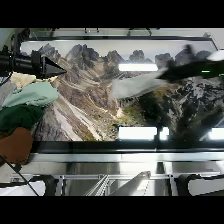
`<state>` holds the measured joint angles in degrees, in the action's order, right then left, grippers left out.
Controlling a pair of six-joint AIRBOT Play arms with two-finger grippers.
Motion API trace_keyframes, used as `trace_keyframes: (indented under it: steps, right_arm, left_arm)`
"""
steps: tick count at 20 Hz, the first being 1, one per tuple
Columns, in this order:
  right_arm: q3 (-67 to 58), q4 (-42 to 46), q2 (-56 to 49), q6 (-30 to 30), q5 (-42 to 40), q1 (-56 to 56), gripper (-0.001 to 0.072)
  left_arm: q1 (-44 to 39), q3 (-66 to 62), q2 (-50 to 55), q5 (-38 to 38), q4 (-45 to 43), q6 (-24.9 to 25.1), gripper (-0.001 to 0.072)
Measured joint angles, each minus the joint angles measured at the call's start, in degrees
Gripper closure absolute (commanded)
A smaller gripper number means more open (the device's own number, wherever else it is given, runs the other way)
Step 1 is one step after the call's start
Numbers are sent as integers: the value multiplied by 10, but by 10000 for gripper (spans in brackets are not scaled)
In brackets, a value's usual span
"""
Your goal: Fold the shirts.
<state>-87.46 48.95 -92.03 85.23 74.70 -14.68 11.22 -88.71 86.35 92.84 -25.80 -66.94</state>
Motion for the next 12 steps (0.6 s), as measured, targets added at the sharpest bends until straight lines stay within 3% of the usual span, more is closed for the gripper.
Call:
trace_keyframes:
  steps: [5,12]
  right_arm:
    - [51,159,93,37,43,-264,692]
    - [142,275,114,8,34,-548,692]
  left_arm:
    - [0,0,0,0,0,0,707]
    - [0,0,0,0,0,1,706]
